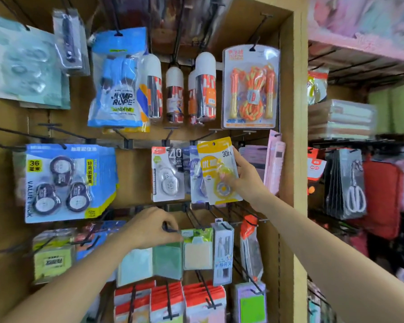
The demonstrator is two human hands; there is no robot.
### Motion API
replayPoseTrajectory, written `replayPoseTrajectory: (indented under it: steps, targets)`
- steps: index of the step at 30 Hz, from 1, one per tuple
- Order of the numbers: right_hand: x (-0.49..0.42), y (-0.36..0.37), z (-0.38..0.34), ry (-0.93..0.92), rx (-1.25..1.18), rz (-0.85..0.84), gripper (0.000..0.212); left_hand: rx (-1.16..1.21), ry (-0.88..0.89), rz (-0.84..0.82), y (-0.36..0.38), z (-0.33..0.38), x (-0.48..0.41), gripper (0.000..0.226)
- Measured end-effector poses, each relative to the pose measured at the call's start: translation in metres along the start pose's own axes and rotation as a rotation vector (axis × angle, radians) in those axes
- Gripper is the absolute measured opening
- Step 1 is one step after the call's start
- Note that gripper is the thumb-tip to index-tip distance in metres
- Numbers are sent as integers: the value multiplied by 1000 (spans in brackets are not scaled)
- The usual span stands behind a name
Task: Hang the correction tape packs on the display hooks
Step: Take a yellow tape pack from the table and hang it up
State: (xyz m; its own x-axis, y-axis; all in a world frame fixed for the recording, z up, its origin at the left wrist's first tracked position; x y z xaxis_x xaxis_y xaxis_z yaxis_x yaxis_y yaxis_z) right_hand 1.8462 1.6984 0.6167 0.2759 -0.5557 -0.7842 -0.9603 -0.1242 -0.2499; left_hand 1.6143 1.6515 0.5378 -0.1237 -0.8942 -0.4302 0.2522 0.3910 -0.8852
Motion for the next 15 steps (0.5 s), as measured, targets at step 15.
replayPoseTrajectory:
  steps: [15]
  targets:
    - [2,18,12,104,-142,71,46,59,7,144,-7,-4,2,24]
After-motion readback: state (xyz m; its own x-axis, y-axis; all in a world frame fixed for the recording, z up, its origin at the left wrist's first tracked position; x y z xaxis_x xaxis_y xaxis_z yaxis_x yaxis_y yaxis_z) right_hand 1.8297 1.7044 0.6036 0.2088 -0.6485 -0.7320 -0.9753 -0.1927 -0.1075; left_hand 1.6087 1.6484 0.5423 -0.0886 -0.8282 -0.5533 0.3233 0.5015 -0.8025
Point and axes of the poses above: each hand's wrist, its own x-axis away from the middle knuckle, its own y-axis out of the palm, z = x × y, the point moved 7 cm from there along -x, towards the middle knuckle, and after that the axes turned 7 degrees about -y, right-handed, at the moved point
